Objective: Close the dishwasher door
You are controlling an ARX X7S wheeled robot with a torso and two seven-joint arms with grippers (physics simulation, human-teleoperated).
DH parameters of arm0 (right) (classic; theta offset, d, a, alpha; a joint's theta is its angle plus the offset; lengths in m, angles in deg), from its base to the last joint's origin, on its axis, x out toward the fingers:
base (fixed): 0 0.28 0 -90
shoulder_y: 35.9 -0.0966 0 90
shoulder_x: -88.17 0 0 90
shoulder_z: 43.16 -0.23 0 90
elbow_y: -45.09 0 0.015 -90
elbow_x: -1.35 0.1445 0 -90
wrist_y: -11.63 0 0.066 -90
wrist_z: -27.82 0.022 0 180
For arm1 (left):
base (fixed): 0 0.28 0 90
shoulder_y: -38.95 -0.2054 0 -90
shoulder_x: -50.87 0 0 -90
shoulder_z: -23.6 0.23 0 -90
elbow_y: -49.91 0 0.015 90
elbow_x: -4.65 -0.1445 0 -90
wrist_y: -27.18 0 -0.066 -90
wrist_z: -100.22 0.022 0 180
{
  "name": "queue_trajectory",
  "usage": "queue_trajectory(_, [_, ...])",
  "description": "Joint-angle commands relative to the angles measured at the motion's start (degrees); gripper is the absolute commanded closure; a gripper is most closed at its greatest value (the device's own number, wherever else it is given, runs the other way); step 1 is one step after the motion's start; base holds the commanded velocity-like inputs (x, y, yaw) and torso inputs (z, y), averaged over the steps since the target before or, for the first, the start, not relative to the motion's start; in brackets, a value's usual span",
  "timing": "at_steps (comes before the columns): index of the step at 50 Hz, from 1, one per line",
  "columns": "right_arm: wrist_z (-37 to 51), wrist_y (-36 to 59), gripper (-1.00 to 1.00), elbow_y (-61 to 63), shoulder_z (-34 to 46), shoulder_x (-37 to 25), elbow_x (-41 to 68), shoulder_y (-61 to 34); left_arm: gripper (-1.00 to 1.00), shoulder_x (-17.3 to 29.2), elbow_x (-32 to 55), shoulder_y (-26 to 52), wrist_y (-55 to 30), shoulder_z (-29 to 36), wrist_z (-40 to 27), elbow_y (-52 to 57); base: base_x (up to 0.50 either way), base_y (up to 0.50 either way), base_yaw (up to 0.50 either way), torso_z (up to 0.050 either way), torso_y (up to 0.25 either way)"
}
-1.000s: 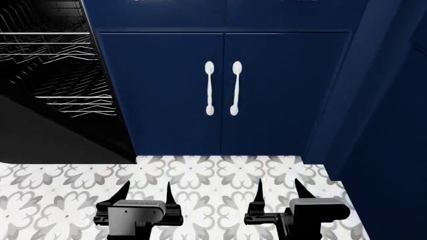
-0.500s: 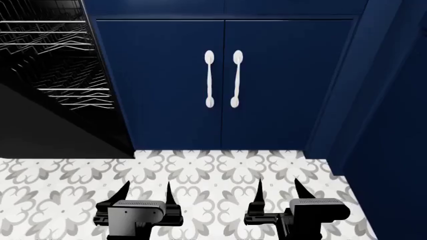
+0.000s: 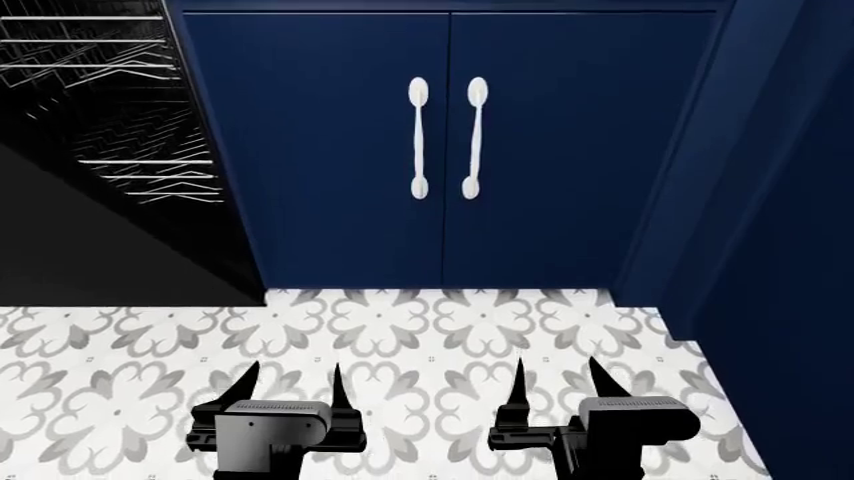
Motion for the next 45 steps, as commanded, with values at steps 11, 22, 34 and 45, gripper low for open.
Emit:
queue_trajectory(11, [0.55,-0.15,-1.0,0.03,0.63,-0.45,0.07,-0.08,-1.0,0.42,0.44,0.06,-0.03,0.48,-0.44,0.14,0.0,0.0,0.0,-0.05,0.0])
queue_trajectory(22, [0.82,-0.37,-1.0,-0.04,0.87,-0.6,0.22,-0.13,-1.0,0.6,0.62,0.11,0.14,0.73,-0.66,0.09,0.0,0.0,0.0,-0.05,0.0])
queue_trajectory(34, [1.13,-0.51,-1.0,-0.08,1.21,-0.86,0.29,-0.22,-1.0,0.8,0.83,0.17,0.22,0.98,-0.93,0.07,0.0,0.0,0.0,-0.05,0.0])
queue_trajectory(45, [1.4,-0.62,-1.0,-0.05,1.5,-1.09,0.51,-0.22,-1.0,1.02,0.99,0.19,0.26,1.25,-1.17,0.1,0.0,0.0,0.0,-0.05,0.0])
